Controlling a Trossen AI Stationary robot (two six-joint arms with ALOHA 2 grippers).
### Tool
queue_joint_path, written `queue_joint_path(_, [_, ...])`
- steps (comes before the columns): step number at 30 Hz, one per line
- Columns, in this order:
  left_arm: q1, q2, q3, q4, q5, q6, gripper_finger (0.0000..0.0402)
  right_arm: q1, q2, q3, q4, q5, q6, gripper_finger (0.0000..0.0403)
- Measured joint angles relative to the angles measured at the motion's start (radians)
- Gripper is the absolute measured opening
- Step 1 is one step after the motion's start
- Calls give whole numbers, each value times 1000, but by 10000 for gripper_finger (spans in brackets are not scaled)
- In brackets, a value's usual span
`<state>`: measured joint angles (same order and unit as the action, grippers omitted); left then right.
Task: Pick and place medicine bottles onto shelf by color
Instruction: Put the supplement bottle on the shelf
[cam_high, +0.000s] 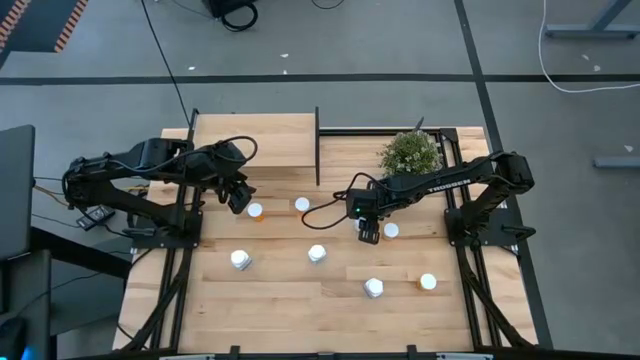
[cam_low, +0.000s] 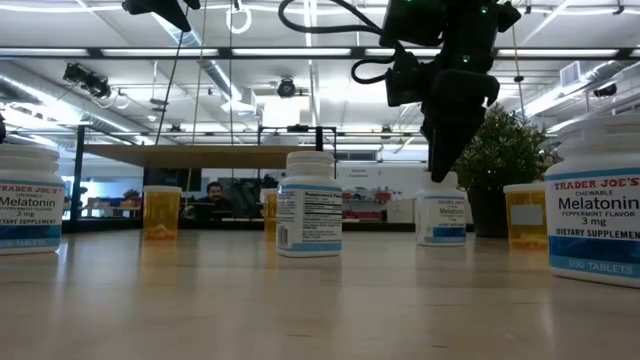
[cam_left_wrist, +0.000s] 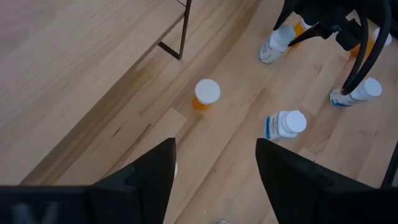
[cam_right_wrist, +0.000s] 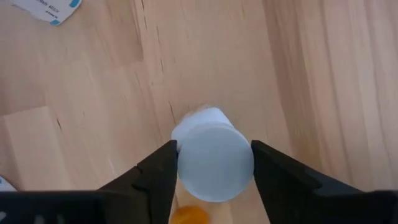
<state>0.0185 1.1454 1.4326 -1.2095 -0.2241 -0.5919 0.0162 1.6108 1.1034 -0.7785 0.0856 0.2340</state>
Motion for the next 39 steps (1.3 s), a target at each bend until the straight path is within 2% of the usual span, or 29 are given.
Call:
queue_joint_path(6, [0,0,0,0,0,0,228,0,0,0,4,0,-16,273])
queue_joint_path(11, [0,0,0,0,0,0,228,0,0,0,7,0,-34,298])
queue_joint_path(26, [0,0,0,0,0,0,229,0,0,-20,9,-46,-289,288])
queue_joint_path(35, [0,0,0,0,0,-6,229,-1,0,-31,18,-37,-289,286])
queue_joint_path(39, [0,0,0,0,0,-7,229,-1,0,-31,21,-35,-281,269])
